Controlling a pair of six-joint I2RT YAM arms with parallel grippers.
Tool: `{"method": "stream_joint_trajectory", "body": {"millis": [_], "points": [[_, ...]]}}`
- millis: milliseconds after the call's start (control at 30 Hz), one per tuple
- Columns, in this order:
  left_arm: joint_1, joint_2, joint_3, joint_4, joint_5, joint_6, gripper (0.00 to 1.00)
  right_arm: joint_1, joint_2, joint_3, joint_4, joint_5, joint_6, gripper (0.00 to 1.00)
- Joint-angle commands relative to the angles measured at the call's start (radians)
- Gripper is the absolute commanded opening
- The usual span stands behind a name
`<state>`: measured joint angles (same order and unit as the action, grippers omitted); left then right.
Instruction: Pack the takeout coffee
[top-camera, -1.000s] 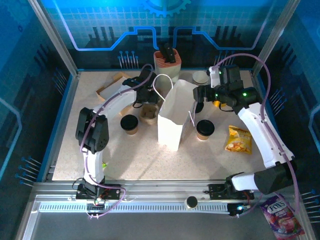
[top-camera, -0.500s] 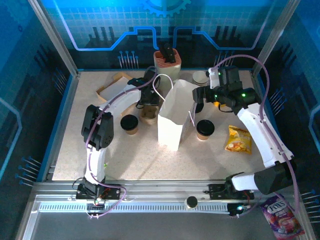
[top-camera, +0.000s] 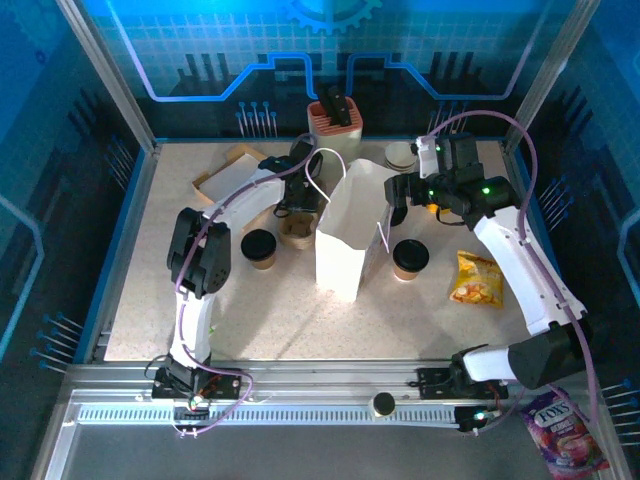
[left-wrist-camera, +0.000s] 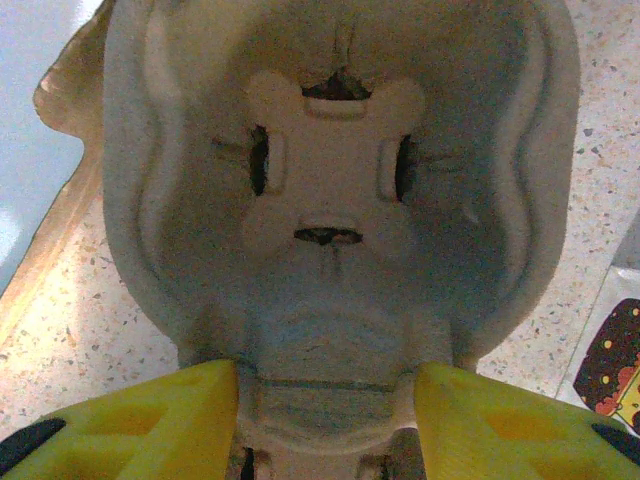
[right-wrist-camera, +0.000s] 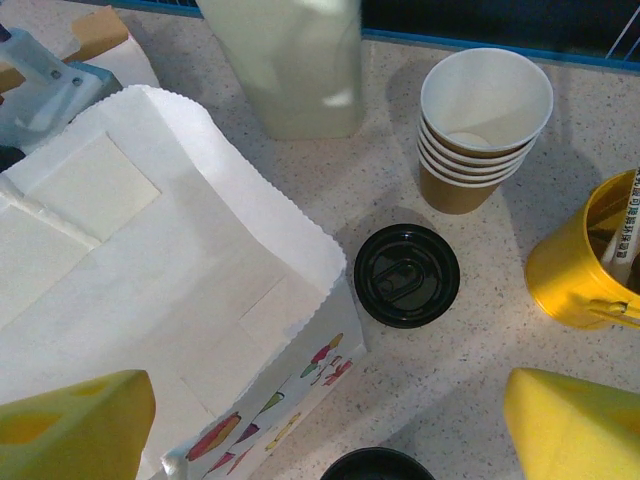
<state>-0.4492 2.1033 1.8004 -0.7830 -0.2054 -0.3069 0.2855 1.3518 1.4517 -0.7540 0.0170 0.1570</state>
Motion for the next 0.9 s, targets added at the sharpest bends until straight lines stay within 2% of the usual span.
{"method": "stream_joint_trajectory", "body": {"millis": [0, 367, 867], "points": [[-0.008, 0.015, 0.034, -0.033, -0.011, 0.012, 0.50, -0.012, -0.018, -0.013, 0.012, -0.018, 0.013, 0.91], [-0.009, 0.028, 0.042, -0.033, -0.005, 0.014, 0.49, -0.012, -0.019, -0.020, 0.014, -0.021, 0.015, 0.91], [-0.009, 0.031, 0.038, -0.039, 0.000, 0.017, 0.41, -0.011, -0.014, -0.027, 0.018, -0.019, 0.014, 0.91]]}}
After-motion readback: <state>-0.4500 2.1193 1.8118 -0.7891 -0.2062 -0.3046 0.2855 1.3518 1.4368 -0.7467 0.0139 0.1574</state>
